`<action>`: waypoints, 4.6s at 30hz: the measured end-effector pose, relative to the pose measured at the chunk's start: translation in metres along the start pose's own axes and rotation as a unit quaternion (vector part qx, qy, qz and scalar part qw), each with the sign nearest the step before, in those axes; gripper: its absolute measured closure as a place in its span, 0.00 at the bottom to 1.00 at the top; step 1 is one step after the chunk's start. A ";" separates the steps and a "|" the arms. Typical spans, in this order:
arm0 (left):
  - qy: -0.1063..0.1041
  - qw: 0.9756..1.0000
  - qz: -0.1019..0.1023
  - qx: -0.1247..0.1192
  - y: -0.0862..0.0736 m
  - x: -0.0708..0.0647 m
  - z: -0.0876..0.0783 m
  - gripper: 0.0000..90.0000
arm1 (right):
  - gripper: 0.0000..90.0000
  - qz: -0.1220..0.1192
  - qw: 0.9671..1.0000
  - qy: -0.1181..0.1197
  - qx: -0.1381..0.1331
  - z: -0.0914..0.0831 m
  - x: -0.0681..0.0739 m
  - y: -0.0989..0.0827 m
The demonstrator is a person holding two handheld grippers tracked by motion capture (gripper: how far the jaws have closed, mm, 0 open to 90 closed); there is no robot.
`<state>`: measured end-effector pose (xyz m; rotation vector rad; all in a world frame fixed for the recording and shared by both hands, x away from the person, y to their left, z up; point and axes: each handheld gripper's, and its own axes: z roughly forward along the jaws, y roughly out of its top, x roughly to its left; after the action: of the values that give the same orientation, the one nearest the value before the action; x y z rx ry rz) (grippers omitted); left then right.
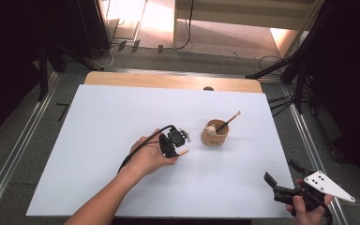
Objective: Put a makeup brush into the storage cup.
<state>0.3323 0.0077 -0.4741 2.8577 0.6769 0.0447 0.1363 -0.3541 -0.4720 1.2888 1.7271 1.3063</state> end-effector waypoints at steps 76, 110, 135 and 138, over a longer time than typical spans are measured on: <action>-0.108 0.874 -0.086 -0.466 -0.015 0.034 -0.091 0.95 | 0.00 0.007 1.000 -0.001 0.004 0.000 -0.007 -0.006; -0.104 0.805 -0.108 -0.573 0.015 0.036 -0.067 0.95 | 0.00 0.004 1.000 0.001 0.001 -0.003 -0.004 -0.003; -0.094 0.779 -0.066 -0.616 0.049 0.036 -0.039 0.95 | 0.00 0.007 1.000 0.000 0.003 -0.004 -0.006 -0.005; -0.102 0.772 -0.068 -0.623 0.051 0.037 -0.035 0.94 | 0.00 0.007 1.000 0.001 0.002 -0.004 -0.006 -0.005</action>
<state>0.3851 -0.0138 -0.4304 1.4882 0.4950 0.1093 0.1330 -0.3609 -0.4756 1.3043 1.7264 1.3128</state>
